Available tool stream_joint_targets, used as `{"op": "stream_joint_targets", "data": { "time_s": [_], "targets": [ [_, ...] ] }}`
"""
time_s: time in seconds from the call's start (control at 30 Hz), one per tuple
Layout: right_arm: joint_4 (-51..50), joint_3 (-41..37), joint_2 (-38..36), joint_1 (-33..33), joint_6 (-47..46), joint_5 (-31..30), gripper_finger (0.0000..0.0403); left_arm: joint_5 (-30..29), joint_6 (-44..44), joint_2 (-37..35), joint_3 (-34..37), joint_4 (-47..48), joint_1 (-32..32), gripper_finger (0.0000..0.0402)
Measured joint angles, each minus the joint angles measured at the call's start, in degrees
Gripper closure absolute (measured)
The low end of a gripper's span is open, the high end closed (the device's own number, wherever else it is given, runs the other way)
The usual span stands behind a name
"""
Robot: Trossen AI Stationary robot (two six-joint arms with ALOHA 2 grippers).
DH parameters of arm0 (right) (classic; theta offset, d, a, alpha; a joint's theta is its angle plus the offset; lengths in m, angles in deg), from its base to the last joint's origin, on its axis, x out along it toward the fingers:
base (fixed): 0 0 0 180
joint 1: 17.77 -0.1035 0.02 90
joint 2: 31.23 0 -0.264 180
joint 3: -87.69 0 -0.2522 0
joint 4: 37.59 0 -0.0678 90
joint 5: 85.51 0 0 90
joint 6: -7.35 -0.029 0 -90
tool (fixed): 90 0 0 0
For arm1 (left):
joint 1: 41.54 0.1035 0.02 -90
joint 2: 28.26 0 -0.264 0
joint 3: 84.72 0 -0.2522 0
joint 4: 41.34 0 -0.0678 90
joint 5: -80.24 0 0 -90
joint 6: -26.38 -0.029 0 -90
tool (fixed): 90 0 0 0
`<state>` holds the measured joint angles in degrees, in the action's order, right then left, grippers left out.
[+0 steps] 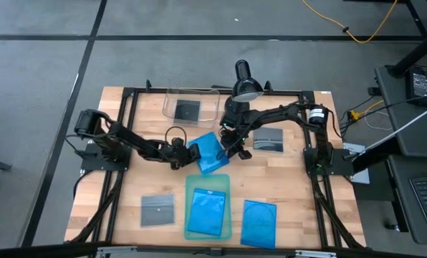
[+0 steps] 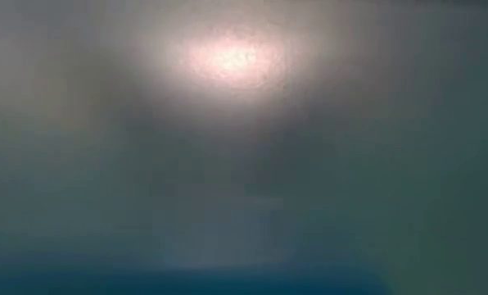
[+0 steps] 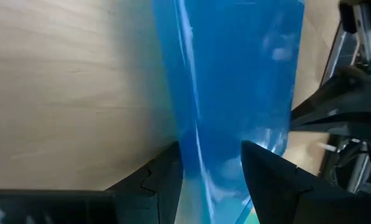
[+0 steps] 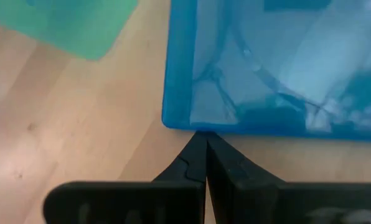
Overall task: Pick & place jewel cases by type
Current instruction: Put the top blue CD case into the green bin
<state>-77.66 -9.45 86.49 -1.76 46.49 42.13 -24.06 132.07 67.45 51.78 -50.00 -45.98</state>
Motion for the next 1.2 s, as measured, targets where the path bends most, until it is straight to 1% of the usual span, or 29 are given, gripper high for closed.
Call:
{"op": "stream_joint_targets", "data": {
  "time_s": [0.23, 0.47, 0.6, 0.9, 1.2],
  "targets": [
    [-2.79, 3.42, 2.40, -0.63, 0.19, 1.33, 0.0397, 0.69, -5.91, 2.98, -4.69, 0.32, 1.70, 0.0246],
    [-3.03, 3.67, 2.54, -0.65, 0.24, 1.38, 0.0397, 0.52, -8.89, 3.15, -5.15, -0.06, 3.02, 0.0248],
    [-3.16, 3.72, 2.56, -0.65, 0.24, 1.24, 0.0397, 0.29, -9.48, 3.13, -5.19, -0.25, 3.23, 0.0257],
    [-3.83, 3.78, 2.56, -0.65, 0.24, 0.64, 0.0397, -0.20, -10.90, 2.19, -5.32, -1.09, 3.05, 0.0303],
    [-5.80, 3.87, 2.23, -0.65, 0.20, -0.49, 0.0397, -0.76, -16.04, -2.67, -5.19, -0.52, 2.63, 0.0358]
  ]
}}
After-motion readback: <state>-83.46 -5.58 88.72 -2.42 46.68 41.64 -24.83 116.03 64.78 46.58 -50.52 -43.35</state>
